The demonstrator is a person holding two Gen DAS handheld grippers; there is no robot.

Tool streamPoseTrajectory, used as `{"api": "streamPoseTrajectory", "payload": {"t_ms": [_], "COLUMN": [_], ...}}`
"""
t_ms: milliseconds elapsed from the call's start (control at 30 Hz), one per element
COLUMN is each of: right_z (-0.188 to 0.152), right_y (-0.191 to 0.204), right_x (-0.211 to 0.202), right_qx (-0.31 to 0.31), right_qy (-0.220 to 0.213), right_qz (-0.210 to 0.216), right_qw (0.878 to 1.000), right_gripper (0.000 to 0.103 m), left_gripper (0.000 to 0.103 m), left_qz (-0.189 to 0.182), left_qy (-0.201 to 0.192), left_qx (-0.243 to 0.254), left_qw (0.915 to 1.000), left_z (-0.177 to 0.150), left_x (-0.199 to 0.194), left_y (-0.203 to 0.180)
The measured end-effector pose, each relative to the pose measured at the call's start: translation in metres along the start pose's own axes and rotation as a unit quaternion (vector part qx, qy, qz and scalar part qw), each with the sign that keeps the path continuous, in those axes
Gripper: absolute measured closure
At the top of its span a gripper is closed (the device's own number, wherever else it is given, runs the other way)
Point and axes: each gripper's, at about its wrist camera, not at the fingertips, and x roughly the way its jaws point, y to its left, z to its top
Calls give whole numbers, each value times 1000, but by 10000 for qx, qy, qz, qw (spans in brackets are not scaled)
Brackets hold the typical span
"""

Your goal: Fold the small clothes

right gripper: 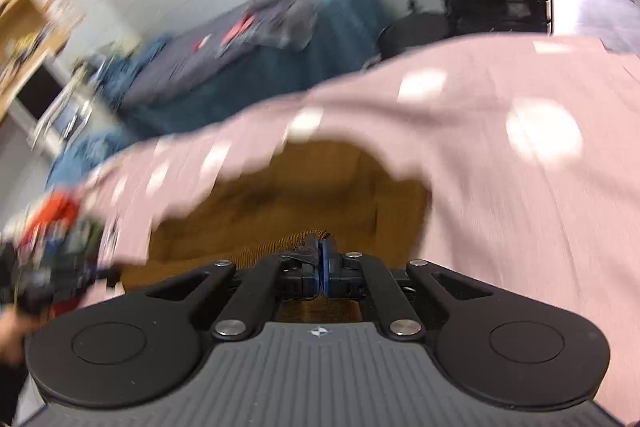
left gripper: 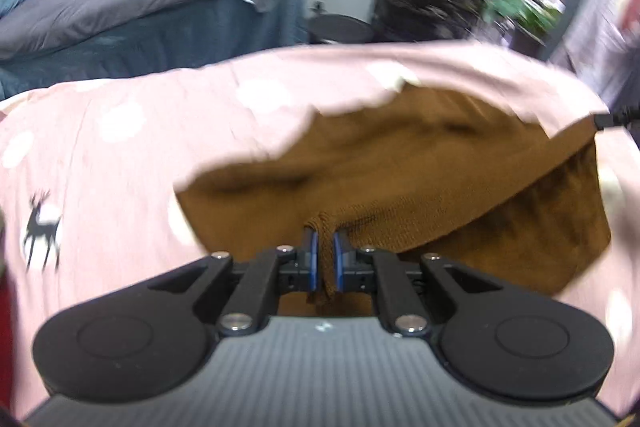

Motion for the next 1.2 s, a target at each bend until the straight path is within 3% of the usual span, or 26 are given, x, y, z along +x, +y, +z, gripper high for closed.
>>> {"api": "streamPoseTrajectory", "payload": {"t_ms": [100, 233, 267, 300, 333, 367, 433, 533, 667, 733, 800, 833, 900, 1033, 1100, 1133, 1200], "right_z": [34, 54, 54, 53, 57, 58, 58, 43, -5, -26, -37, -38, -31, -19, -17, -17, -16], "right_y": [-6, -10, -10, -13, -11, -15, -7, 20, 63, 77, 79, 74, 54, 1, -18, -23, -28], "right_x": [45, 87, 97, 102, 116, 115, 115, 114, 121, 137, 149, 152, 147, 119, 107, 103, 96], "right_qx": [439, 701, 780, 870, 976, 1005, 658, -538, -2277, -2920, -3191, -3166, -3027, -2598, -2334, -2201, -1994], "right_qy": [-132, -191, -191, -234, -343, -468, -635, -353, 129, 293, 311, 300, 295, 278, 228, 233, 198], "right_qz": [-125, -492, -528, -544, -581, -623, -659, -127, 377, 163, -347, -597, -939, -1161, -1213, -1222, -1218], "right_qw": [9989, 9961, 9954, 9944, 9929, 9919, 9936, 9978, 9729, 9558, 9466, 9462, 9480, 9583, 9645, 9675, 9721], "right_gripper": [100, 99, 98, 82, 76, 72, 72, 72, 73, 74, 75, 75, 76, 79, 70, 69, 64], "left_gripper": [95, 89, 79, 70, 45, 33, 33, 33, 35, 35, 39, 42, 42, 31, 26, 27, 27], "left_qz": [283, 280, 343, 512, 753, 1021, 1485, 1216, 808, 780, 1102, 1333, 1521, 1793, 1772, 1885, 2436], "left_qy": [61, 403, 478, 495, 442, 310, 86, -224, -401, -382, -200, -79, 34, 147, 209, 285, 438], "left_qx": [-230, -858, -999, -1104, -1159, -1120, -818, 213, 1333, 1775, 2069, 2067, 1716, 1049, 840, 779, 870], "left_qw": [9993, 9951, 9933, 9913, 9894, 9880, 9855, 9921, 9870, 9803, 9719, 9692, 9733, 9781, 9804, 9786, 9650], "left_z": [43, 71, 74, 75, 74, 69, 66, 48, 14, 1, -7, -11, -15, -20, -28, -31, -33], "left_x": [39, 81, 89, 93, 94, 89, 79, 56, 50, 65, 94, 105, 115, 98, 87, 85, 76], "left_y": [16, 41, 48, 54, 60, 67, 65, 35, -26, -52, -70, -71, -50, 10, 35, 42, 52]}}
